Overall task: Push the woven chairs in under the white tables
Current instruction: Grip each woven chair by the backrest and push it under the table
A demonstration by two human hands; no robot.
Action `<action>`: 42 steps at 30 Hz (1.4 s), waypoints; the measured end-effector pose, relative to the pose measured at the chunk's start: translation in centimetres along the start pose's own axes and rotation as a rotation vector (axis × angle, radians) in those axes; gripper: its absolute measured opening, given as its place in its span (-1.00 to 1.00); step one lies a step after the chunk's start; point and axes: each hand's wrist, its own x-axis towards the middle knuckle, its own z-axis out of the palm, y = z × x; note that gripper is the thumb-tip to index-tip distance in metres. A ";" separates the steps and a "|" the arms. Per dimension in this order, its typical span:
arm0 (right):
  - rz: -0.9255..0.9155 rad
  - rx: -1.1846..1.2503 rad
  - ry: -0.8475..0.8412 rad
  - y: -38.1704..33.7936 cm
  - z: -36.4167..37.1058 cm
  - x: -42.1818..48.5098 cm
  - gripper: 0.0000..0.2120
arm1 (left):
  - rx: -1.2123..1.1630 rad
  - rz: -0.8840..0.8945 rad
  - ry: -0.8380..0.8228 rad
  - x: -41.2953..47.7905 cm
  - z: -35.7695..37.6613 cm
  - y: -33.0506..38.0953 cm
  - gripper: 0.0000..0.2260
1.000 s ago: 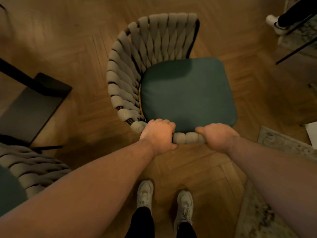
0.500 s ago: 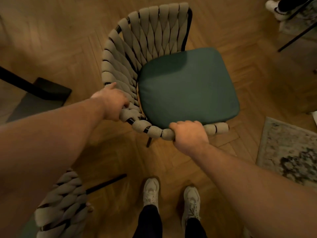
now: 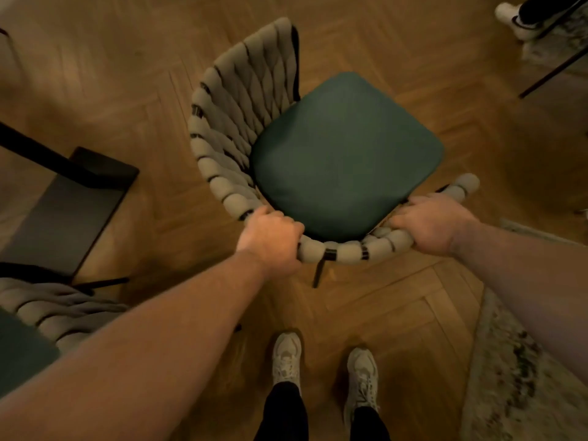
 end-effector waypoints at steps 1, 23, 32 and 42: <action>0.022 -0.020 -0.007 0.6 0.0 0.1 -0.70 | -0.033 -0.016 0.009 -0.1 0.3 1.2 -0.78; 0.077 0.431 0.341 -15.4 -1.1 2.9 -0.80 | 0.220 -0.059 -0.081 0.3 -1.3 -13.5 -0.53; -0.093 0.163 0.165 -7.9 -1.9 1.8 -0.80 | 0.036 -0.152 -0.005 -5.0 1.6 -8.0 -0.63; 0.076 0.140 -0.037 -11.5 -5.9 3.2 -0.70 | -0.101 -0.072 -0.251 -7.7 1.4 -11.8 -0.43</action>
